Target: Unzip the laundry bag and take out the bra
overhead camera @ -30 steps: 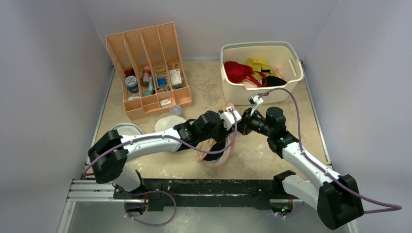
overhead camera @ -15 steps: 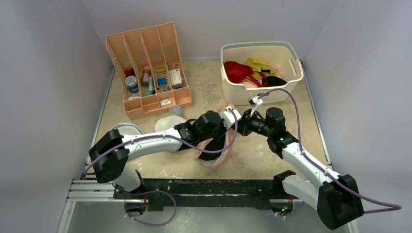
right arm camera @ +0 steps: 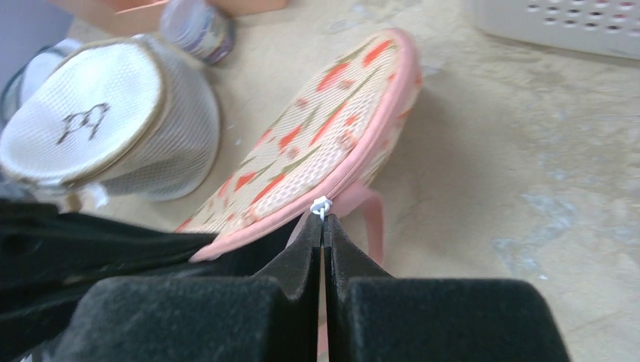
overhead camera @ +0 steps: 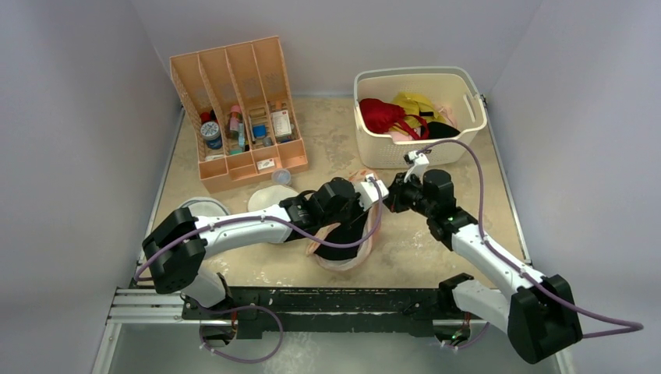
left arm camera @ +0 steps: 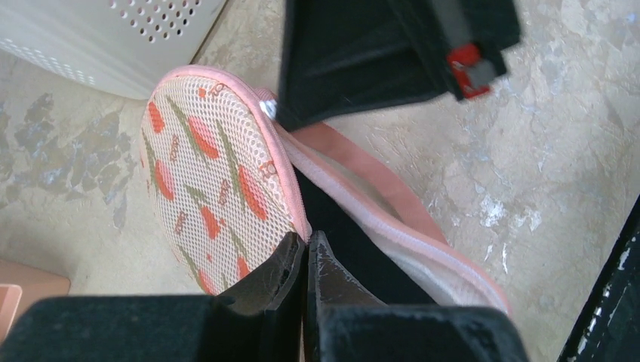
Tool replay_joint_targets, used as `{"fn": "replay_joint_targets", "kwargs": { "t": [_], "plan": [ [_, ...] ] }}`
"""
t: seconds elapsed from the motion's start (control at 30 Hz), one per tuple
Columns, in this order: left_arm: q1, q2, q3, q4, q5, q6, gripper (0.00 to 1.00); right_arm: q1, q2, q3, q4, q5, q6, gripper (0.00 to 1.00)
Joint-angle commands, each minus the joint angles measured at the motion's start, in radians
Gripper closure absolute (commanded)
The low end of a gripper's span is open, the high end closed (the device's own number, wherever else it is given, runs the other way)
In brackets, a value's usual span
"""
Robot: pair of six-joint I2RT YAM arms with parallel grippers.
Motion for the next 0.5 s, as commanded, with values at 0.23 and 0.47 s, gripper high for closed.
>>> {"fn": "replay_joint_targets", "kwargs": {
  "t": [0.23,0.47],
  "plan": [
    [-0.008,-0.017,0.061,-0.014,0.052,0.016,0.89,-0.068,0.043,0.079,0.052,-0.053,-0.122,1.0],
    [-0.008,-0.018,0.057,0.025,0.044,-0.052,0.51,-0.065,-0.011,0.015,0.079,-0.303,-0.083,1.0]
  ]
}}
